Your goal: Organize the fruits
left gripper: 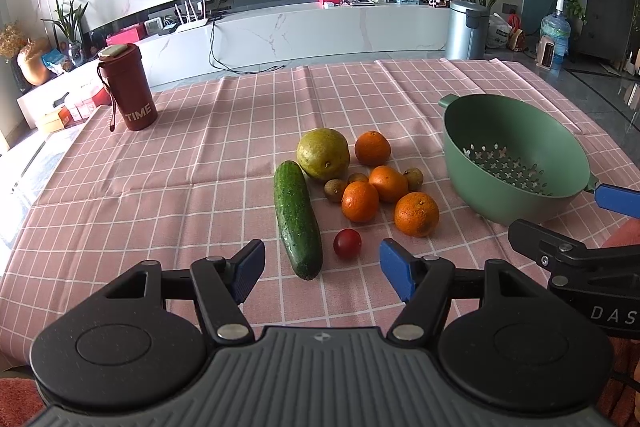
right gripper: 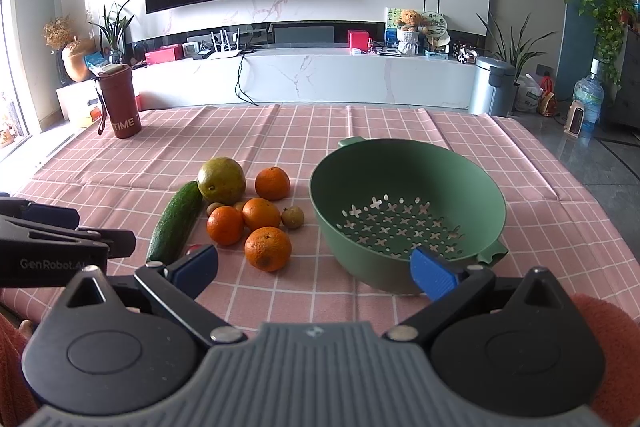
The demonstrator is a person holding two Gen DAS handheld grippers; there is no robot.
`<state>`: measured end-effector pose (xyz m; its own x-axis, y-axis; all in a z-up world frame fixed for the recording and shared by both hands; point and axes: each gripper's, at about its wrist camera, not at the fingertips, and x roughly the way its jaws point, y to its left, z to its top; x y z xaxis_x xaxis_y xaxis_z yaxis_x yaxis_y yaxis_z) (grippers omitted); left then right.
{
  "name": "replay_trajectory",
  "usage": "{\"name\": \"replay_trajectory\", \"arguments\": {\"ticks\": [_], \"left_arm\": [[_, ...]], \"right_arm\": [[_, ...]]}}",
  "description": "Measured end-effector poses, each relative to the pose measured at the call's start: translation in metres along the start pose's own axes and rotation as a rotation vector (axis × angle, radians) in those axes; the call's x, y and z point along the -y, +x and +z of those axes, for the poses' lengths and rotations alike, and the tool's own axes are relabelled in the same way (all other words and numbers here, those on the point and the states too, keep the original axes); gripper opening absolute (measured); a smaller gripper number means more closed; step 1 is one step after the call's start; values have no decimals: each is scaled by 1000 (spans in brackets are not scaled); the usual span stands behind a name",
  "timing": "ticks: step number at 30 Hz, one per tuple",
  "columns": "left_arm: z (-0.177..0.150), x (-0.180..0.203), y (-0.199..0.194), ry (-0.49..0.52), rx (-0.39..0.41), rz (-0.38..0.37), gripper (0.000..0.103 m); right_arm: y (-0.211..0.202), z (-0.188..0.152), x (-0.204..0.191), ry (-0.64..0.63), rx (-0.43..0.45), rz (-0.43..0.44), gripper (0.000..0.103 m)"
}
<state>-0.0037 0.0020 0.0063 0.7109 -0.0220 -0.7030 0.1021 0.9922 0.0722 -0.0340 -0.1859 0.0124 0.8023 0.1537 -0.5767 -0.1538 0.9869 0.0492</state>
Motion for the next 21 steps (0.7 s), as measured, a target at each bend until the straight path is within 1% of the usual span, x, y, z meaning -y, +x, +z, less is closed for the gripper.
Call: {"name": "replay_trajectory", "arguments": {"ticks": [21], "left_arm": [[-1,0,0,0,0,-1,78]], "right_arm": [[-1,1,1,3,0,-3,99]]}}
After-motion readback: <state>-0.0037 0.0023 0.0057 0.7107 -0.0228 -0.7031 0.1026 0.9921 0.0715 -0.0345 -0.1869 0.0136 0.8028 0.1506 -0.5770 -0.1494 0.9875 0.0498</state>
